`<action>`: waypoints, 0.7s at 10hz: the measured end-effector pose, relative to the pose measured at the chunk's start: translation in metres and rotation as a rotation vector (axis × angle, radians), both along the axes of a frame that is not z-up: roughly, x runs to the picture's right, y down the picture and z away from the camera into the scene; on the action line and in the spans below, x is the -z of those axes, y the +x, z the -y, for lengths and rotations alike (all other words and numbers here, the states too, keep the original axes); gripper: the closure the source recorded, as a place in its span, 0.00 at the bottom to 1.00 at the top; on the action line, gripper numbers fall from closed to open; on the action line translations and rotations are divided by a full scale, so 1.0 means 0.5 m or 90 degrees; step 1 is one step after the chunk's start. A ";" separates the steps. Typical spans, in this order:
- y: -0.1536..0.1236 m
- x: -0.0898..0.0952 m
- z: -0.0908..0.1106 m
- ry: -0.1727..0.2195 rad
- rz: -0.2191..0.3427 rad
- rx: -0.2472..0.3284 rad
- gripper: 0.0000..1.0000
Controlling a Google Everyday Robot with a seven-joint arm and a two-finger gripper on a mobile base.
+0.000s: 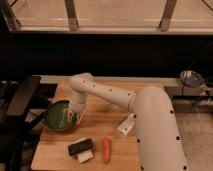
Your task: Pick up the ceramic bowl
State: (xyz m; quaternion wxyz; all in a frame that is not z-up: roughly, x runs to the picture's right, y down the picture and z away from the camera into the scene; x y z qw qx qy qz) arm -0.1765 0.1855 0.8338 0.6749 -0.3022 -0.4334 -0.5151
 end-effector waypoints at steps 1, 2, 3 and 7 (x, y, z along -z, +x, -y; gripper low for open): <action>-0.002 0.001 0.000 0.000 0.006 0.000 0.68; 0.000 0.003 0.005 0.001 0.012 -0.003 0.78; 0.002 0.011 0.018 0.004 0.016 -0.009 0.85; -0.002 0.025 0.039 0.008 0.034 -0.015 0.86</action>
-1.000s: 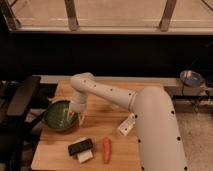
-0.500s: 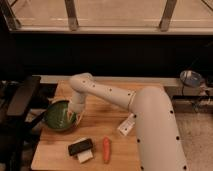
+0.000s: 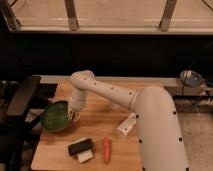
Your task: Pick up the ceramic bowl
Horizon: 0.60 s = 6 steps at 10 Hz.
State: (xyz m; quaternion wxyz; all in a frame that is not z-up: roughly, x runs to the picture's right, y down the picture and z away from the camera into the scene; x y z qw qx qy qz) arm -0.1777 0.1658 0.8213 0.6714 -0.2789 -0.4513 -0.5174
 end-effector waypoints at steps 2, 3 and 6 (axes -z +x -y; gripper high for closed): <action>0.015 0.032 0.045 0.008 0.009 -0.011 0.86; 0.023 0.044 0.059 0.010 0.012 -0.010 0.86; 0.030 0.060 0.088 0.019 0.022 -0.015 0.86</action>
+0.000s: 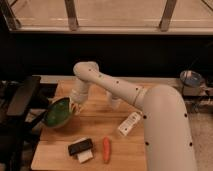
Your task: Pick up the ceramic bowl
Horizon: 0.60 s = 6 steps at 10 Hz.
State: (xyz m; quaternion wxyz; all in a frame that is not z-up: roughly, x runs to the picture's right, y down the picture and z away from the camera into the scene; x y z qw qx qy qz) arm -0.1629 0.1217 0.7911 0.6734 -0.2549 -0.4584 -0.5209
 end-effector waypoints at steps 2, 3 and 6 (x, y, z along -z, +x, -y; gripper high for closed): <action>0.007 0.010 0.018 0.002 0.000 0.000 0.86; 0.007 0.015 0.028 0.005 0.002 0.000 0.86; 0.014 0.027 0.050 0.008 0.004 0.000 0.86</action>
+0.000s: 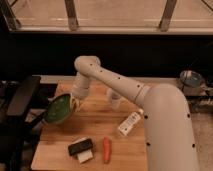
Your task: Pick up the ceramic bowl
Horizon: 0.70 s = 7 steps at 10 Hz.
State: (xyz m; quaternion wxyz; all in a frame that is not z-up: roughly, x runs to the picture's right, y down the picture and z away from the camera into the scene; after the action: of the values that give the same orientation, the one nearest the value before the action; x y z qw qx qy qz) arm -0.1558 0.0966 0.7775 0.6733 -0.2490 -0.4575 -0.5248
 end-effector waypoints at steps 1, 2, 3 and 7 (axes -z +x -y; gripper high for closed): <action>0.001 0.002 0.004 0.001 0.000 0.000 0.86; 0.000 0.004 0.008 0.001 0.002 0.002 0.86; -0.001 0.007 0.013 0.002 0.003 0.003 0.86; 0.004 0.012 0.028 0.002 0.005 0.005 0.86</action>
State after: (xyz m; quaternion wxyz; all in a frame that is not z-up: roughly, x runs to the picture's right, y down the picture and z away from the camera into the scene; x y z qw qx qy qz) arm -0.1538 0.0825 0.7714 0.6699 -0.2474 -0.4583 -0.5291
